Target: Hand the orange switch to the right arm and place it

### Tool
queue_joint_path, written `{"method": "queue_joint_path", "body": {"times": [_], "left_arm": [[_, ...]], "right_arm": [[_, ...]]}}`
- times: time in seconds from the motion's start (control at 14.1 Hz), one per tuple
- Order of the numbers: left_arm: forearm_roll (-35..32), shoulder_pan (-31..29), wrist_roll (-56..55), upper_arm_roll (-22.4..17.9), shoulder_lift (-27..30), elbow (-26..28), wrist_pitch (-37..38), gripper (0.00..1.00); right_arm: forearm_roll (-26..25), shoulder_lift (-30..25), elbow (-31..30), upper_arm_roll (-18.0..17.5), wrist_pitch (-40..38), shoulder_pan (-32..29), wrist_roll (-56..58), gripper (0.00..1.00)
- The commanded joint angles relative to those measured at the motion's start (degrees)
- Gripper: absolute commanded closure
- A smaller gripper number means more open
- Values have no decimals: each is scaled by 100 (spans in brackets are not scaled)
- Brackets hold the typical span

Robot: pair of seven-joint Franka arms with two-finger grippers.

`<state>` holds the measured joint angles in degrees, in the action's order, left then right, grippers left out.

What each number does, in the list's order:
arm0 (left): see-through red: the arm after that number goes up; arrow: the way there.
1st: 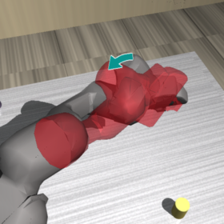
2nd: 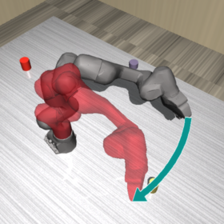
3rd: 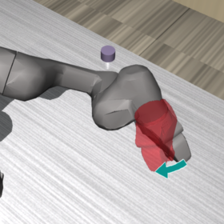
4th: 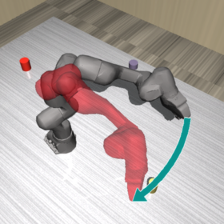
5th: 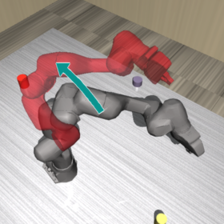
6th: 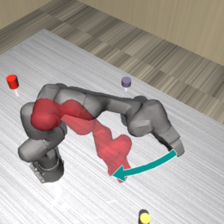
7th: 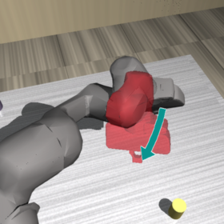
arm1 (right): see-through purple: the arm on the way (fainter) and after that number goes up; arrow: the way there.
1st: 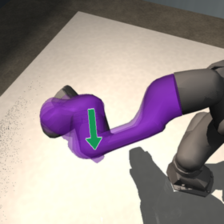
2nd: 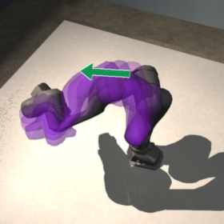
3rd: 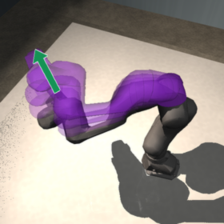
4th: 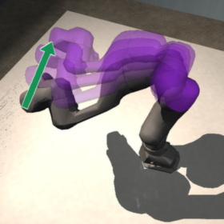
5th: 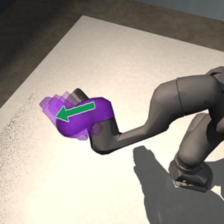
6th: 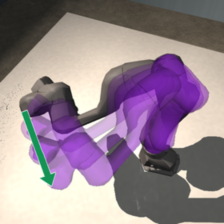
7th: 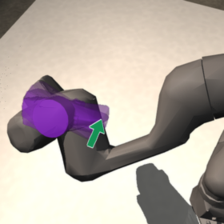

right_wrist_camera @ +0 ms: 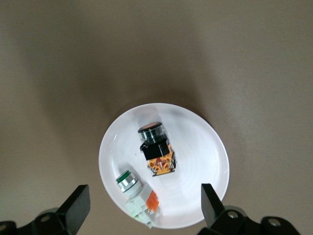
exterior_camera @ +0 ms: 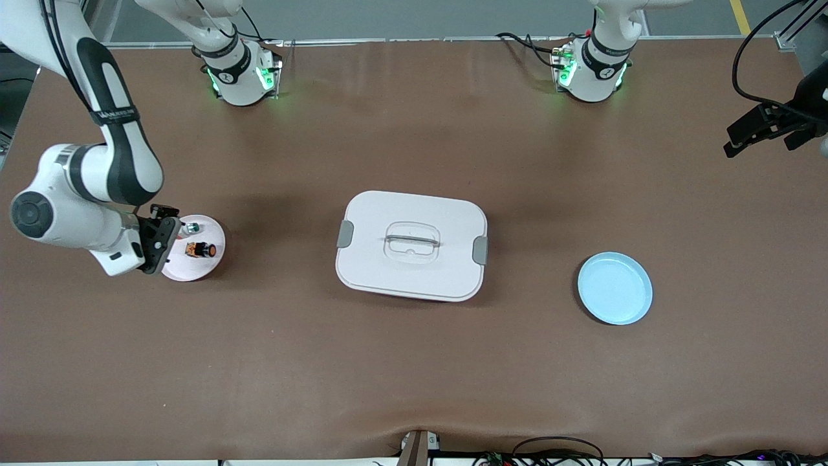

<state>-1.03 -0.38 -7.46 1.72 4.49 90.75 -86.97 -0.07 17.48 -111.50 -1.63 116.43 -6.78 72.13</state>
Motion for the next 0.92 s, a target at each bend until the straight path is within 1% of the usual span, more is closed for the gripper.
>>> {"method": "queue_joint_path", "body": {"times": [0.0, 0.14, 0.35, 0.85], "left_arm": [[-20, -15, 139, -22, 60, 13, 57, 0], [-20, -15, 139, -13, 60, 4, 57, 0], [-20, -15, 148, -14, 60, 4, 57, 0], [-20, -15, 192, -13, 69, -5, 66, 0]], "right_arm": [[-19, -70, 496, 13, -707, 19, -505, 0], [-19, -70, 777, 22, -1069, 10, -603, 0], [-28, -78, 1103, 48, -1403, 1, -638, 0], [-11, -438, 1279, 13, -1843, 19, -2332, 0]]}}
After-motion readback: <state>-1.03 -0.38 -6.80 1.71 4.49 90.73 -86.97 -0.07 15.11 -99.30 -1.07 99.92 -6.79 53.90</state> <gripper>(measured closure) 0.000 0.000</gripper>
